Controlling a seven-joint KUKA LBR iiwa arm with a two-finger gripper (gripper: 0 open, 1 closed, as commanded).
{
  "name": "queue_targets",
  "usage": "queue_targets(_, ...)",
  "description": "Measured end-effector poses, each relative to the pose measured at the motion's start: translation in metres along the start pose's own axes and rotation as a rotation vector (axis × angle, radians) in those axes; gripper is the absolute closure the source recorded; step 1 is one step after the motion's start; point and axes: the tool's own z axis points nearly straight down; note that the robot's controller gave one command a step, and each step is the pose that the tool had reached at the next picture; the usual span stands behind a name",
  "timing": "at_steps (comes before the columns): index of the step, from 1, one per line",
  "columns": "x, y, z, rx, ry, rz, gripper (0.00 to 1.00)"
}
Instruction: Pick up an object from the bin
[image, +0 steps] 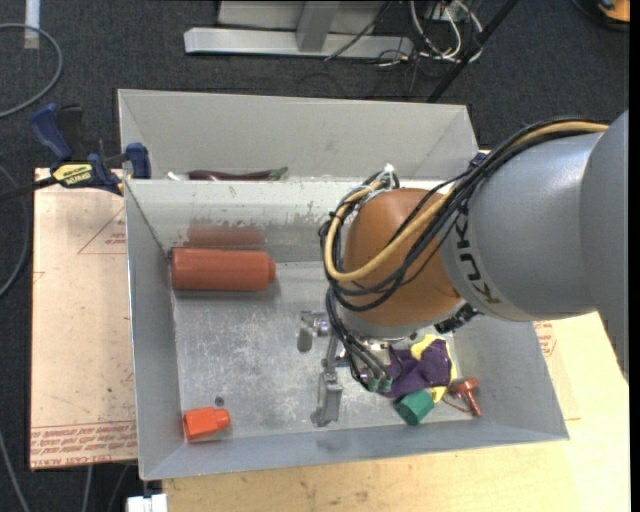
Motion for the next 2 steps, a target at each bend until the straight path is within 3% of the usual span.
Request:
queue_targets(1,-0.002,0.0,-0.004,-0.001,-0.008,0.003,0.0)
queue_targets(2,-0.003,-0.015,-0.006,-0.003,-0.005,0.087,0.0)
